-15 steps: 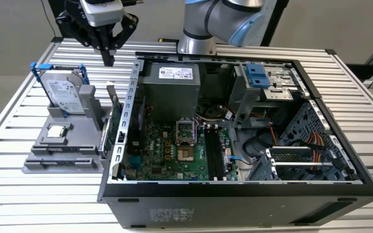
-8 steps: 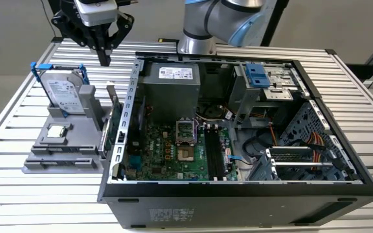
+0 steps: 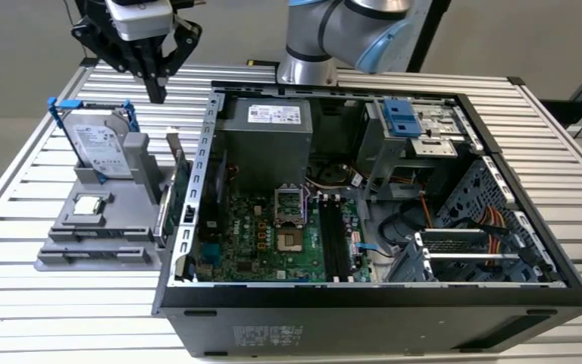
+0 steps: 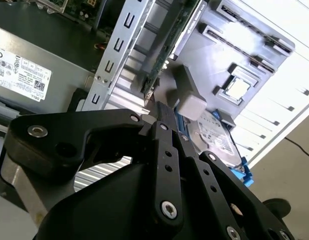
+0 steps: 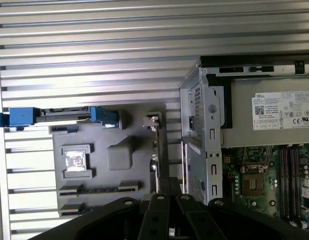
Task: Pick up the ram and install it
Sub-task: 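Reach for the ram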
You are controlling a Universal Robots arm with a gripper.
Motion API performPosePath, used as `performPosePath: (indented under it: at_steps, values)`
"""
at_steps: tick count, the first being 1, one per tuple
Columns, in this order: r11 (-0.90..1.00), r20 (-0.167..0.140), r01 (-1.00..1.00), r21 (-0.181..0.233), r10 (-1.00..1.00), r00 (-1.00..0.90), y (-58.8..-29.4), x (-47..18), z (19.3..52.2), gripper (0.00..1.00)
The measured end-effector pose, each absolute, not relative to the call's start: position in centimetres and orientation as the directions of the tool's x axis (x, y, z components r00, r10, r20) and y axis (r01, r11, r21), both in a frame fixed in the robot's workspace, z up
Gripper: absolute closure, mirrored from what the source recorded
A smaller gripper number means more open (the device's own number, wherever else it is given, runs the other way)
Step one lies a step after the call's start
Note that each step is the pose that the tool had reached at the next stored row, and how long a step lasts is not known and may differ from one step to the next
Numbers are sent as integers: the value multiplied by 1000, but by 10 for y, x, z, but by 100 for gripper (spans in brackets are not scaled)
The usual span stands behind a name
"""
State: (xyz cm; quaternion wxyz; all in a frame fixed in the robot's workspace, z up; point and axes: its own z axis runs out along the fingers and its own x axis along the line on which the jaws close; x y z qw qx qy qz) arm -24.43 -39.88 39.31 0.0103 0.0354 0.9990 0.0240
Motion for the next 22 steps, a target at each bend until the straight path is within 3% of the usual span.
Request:
performPosePath:
  at_steps: [22]
  values:
    - [996,-19,70,49,71,-997,-399,-265,393,100]
